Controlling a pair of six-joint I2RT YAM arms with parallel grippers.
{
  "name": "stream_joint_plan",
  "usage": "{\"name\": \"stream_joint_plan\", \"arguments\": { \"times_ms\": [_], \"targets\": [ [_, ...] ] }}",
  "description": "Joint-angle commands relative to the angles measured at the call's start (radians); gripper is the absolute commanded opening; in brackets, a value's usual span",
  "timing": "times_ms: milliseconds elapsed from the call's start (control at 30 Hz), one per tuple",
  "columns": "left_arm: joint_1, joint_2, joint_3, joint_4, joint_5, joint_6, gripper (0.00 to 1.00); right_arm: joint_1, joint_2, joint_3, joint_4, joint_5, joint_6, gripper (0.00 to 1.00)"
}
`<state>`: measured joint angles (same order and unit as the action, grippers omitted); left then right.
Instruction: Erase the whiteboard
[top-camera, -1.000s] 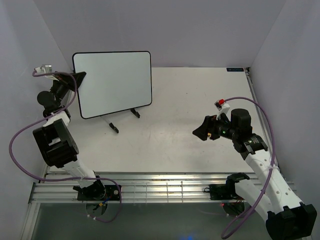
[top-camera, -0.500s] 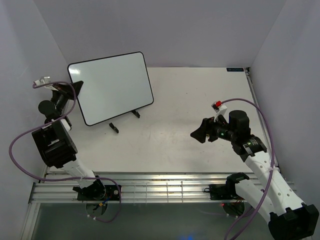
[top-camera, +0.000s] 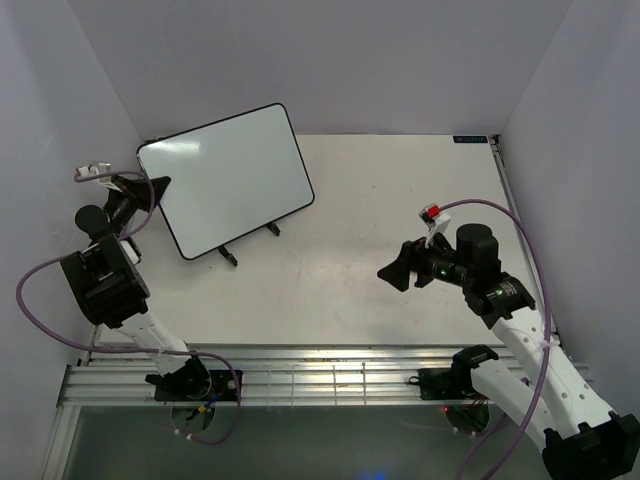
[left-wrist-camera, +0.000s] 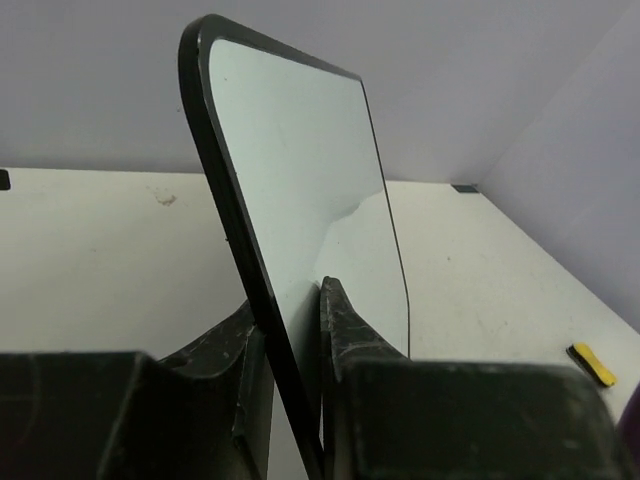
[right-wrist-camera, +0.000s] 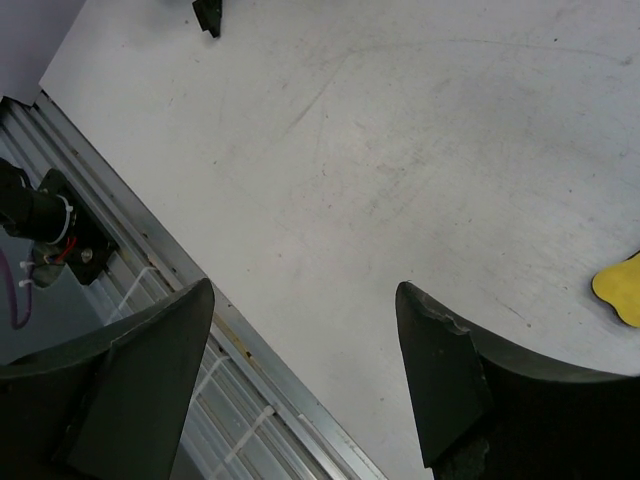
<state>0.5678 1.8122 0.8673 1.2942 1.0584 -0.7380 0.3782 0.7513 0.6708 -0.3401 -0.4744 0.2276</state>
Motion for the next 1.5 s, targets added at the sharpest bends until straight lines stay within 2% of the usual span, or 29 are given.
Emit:
{"name": "stream_joint_plan", "arguments": {
  "times_ms": [0,600,967,1200,1467],
  "targets": [
    [0.017,0.051,0.036,0.293,0.267,0.344,0.00,0.024,-0.026,0.004,0.033,-0.013,-0.016,0.79],
    [0.107,0.147,0.021,0.349,0.348,0.402,0.00,0.056,-0.021,-0.004,0.098,-0.089,-0.001,0.83],
    [0.155,0.087,-0.020,0.346,0.365,0.405,0.00,0.059,-0.038,-0.008,0.110,-0.096,0.007,0.84],
    [0.197,0.033,-0.088,0.335,0.342,0.430,0.00,0.110,-0.061,-0.010,0.105,-0.083,0.003,0.85],
    [0.254,-0.051,-0.125,0.108,0.330,0.575,0.00,0.120,-0.064,-0.017,0.119,-0.084,0.001,0.87]
  ]
}}
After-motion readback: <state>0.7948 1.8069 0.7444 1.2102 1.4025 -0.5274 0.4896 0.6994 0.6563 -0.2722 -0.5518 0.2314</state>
